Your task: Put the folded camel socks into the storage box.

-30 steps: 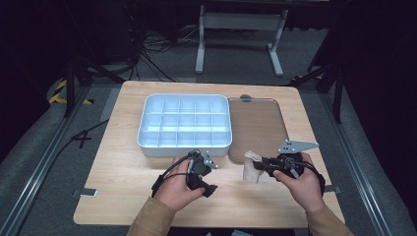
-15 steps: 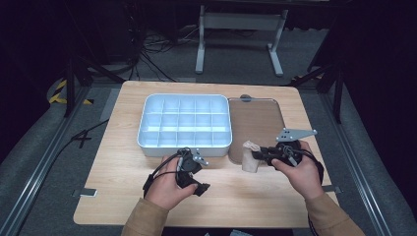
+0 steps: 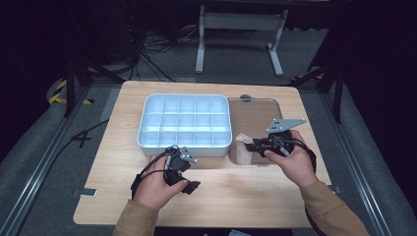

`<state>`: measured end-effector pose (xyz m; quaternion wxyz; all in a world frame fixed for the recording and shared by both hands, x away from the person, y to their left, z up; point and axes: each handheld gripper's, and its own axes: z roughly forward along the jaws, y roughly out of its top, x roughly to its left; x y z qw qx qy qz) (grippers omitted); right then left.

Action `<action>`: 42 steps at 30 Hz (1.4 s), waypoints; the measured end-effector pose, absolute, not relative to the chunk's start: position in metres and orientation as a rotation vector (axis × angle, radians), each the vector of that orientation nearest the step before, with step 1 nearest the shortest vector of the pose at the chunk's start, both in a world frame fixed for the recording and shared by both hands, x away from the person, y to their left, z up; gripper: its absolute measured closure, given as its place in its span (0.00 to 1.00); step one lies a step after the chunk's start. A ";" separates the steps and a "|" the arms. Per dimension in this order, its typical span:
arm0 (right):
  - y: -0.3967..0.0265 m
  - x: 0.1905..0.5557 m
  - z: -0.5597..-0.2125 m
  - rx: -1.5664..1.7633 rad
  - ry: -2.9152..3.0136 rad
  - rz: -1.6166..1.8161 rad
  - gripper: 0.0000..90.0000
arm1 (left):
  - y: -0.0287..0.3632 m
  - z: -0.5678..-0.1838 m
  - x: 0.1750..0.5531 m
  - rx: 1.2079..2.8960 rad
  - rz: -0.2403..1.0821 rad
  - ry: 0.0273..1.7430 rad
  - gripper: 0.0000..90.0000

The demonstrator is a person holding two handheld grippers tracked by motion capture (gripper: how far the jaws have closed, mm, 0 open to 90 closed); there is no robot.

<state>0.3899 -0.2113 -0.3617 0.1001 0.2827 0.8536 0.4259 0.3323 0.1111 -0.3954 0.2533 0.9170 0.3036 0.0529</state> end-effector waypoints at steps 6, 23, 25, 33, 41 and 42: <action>-0.203 0.400 -0.357 0.819 2.537 1.238 0.85 | 0.122 -0.393 0.332 2.468 0.162 0.865 0.27; -0.161 0.440 -0.344 0.761 2.574 1.135 0.85 | 0.153 -0.389 0.322 2.336 0.278 0.987 0.25; -0.157 0.444 -0.344 0.749 2.578 1.120 0.85 | 0.157 -0.388 0.320 2.327 0.281 0.990 0.25; -0.145 0.458 -0.344 0.740 2.577 1.090 0.85 | 0.168 -0.387 0.317 2.321 0.285 1.020 0.25; -0.136 0.468 -0.349 0.753 2.594 1.015 0.85 | 0.169 -0.388 0.316 2.302 0.281 1.029 0.25; -0.134 0.469 -0.350 0.760 2.597 1.005 0.84 | 0.169 -0.388 0.317 2.304 0.280 1.029 0.25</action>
